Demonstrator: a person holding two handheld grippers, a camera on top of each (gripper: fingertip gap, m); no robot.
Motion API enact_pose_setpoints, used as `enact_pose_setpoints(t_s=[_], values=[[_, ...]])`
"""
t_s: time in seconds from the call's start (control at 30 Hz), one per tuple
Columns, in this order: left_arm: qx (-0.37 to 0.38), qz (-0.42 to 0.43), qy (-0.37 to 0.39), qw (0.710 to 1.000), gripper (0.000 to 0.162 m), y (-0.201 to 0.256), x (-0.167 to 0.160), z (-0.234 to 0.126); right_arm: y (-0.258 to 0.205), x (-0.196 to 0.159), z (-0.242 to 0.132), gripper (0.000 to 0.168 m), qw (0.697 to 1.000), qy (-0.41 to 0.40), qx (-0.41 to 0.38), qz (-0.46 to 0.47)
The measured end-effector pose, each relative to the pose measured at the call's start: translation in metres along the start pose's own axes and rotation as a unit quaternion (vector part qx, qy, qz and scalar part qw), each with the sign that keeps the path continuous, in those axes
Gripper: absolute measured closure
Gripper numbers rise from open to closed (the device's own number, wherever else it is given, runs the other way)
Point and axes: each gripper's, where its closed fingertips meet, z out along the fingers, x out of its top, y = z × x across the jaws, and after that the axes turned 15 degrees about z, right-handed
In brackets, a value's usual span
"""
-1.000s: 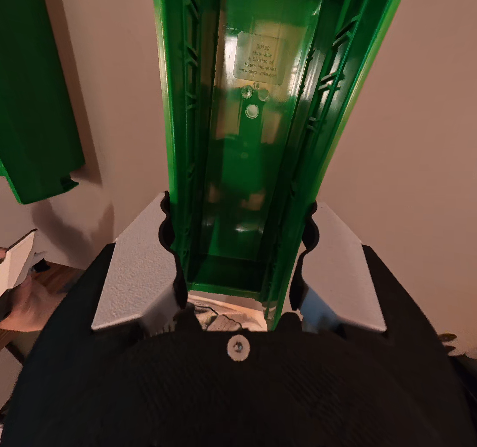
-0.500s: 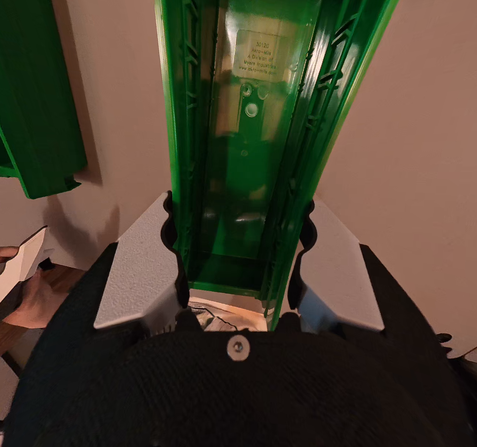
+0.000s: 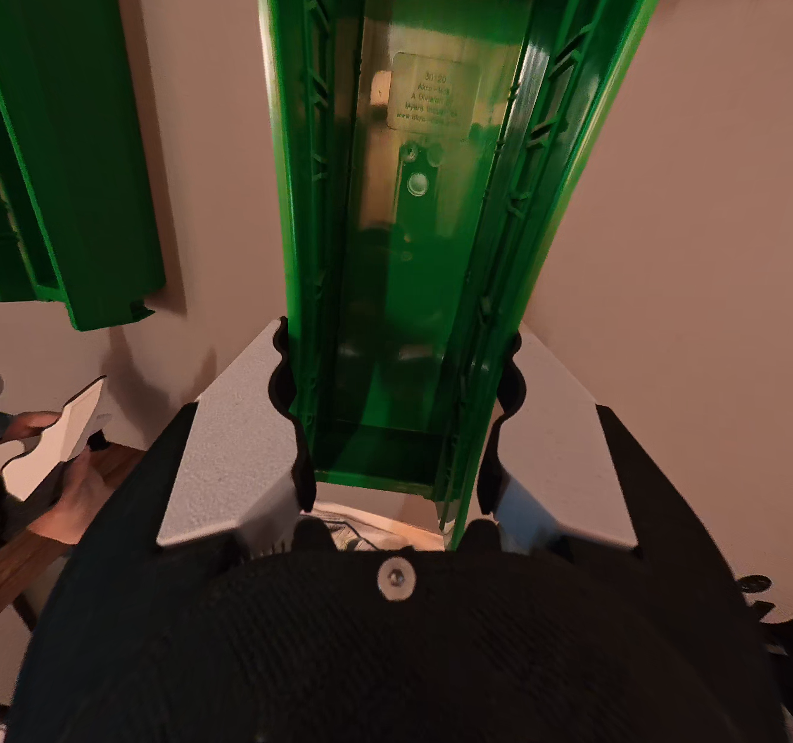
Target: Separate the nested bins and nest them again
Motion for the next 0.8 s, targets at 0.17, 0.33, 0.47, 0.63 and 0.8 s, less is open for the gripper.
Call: enact_pose_setpoints(t_s=[0.17, 0.33, 0.47, 0.63, 0.8], values=[[-0.001, 0.010, -0.005, 1.000, 0.057, 0.004, 0.000, 0.001, 0.004, 0.003, 0.001, 0.070, 1.000, 0.011, -0.006, -0.006], [-0.003, 0.012, -0.008, 1.000, 0.056, 0.006, 0.000, 0.003, 0.015, 0.001, 0.009, 0.071, 0.999, 0.007, -0.034, -0.008], [-0.001, 0.011, -0.009, 1.000, 0.057, 0.004, -0.002, 0.002, 0.024, 0.003, 0.008, 0.073, 0.997, 0.009, -0.073, -0.018], [-0.002, 0.008, -0.011, 1.000, 0.057, 0.003, -0.003, 0.003, 0.017, -0.005, 0.010, 0.071, 0.999, -0.017, -0.049, -0.002], [-0.004, 0.007, -0.010, 1.000, 0.057, 0.004, -0.003, 0.003, 0.016, -0.018, 0.034, 0.067, 0.998, -0.047, -0.039, -0.016]])
